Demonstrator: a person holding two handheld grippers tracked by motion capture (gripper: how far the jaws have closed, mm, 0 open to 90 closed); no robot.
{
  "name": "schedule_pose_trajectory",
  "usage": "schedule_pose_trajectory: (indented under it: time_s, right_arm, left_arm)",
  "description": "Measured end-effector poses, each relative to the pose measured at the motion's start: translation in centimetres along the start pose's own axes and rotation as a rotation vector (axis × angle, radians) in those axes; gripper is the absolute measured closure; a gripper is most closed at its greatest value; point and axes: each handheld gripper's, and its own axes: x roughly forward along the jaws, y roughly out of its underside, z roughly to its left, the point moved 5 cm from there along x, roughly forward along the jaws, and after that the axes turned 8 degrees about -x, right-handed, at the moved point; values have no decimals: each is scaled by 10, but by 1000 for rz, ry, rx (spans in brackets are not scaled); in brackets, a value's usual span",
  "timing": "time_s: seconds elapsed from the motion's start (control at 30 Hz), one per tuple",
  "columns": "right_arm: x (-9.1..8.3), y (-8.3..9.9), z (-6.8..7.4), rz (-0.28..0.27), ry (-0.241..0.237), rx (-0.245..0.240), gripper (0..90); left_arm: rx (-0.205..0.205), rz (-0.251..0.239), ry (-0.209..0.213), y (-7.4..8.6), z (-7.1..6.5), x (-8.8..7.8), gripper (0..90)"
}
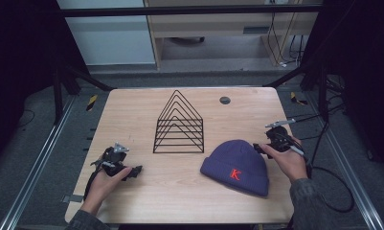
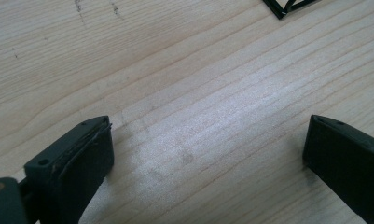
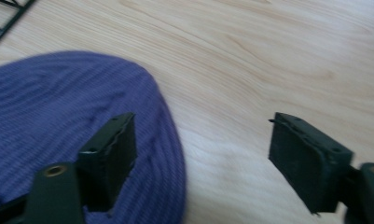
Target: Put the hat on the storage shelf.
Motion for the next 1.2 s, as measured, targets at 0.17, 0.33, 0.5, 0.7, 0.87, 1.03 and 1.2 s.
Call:
schedule_pose_trajectory:
  time_s: [0.17,0.33,0.5,0.7,0.87,1.03,1.2]
  right_arm:
    - [5,-20,7,17,-47,-40,415]
    - [13,-33,13,36,-74,-69,522]
    - [26,-35,18,67,-91,-82,570]
    - [37,-35,22,75,-113,-58,569]
    - [50,-32,25,93,-130,-34,553]
    - [58,-30,26,114,-129,-21,526]
    - [62,-29,31,134,-142,-36,565]
  left_arm:
    - [2,2,-2,0,0,0,8]
    - [2,2,-3,0,0,0,7]
    - [4,5,-2,0,0,0,3]
    - [7,5,-3,0,0,0,1]
    - [8,5,-4,0,0,0,0]
    - [10,4,-2,0,0,0,0]
    - [10,5,-2,0,0,1,0]
